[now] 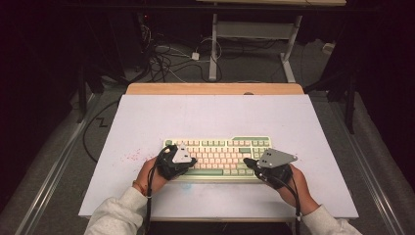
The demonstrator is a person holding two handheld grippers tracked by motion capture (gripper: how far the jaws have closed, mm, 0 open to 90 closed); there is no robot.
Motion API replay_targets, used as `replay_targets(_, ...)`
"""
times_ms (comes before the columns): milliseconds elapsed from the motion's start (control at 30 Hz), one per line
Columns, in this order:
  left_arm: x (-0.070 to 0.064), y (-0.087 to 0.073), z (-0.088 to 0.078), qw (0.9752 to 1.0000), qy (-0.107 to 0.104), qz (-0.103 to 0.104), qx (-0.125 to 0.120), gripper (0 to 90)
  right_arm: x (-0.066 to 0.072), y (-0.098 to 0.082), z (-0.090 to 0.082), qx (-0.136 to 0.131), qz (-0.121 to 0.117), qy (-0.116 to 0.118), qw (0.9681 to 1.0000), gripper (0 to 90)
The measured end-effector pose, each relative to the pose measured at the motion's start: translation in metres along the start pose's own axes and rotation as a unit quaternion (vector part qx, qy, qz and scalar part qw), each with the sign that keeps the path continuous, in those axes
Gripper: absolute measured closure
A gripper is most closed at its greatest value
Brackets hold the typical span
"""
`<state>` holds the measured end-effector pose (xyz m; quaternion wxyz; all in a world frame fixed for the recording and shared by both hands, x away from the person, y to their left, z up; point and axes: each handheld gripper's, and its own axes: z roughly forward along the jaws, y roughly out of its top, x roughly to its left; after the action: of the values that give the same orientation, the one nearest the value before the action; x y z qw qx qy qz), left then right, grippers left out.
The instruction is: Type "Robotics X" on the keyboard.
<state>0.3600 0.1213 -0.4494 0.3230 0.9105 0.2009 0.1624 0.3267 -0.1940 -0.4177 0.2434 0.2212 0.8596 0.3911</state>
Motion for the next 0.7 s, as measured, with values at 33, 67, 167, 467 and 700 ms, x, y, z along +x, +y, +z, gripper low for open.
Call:
replay_targets(33,0.0,0.0,0.001,1.0,-0.001,0.001,0.005,87.6,0.0,0.0,0.0,0.001,-0.001,0.0,1.0,90.0)
replay_targets(67,0.0,0.0,0.003,0.9999,-0.002,0.002,0.01,87.7,0.0,0.0,0.0,0.001,-0.001,0.001,1.0,90.0)
replay_targets(167,0.001,-0.001,0.003,0.9999,0.0,-0.002,0.014,87.8,0.001,0.0,0.001,0.004,-0.003,0.003,1.0,90.0)
replay_targets(467,0.0,0.002,-0.01,0.9998,0.013,-0.001,-0.017,87.8,0.0,0.0,0.0,0.001,-0.001,0.0,1.0,90.0)
replay_targets(700,0.003,0.001,-0.02,0.9994,0.021,-0.004,-0.027,87.7,0.001,0.001,0.0,0.0,-0.004,0.0,1.0,90.0)
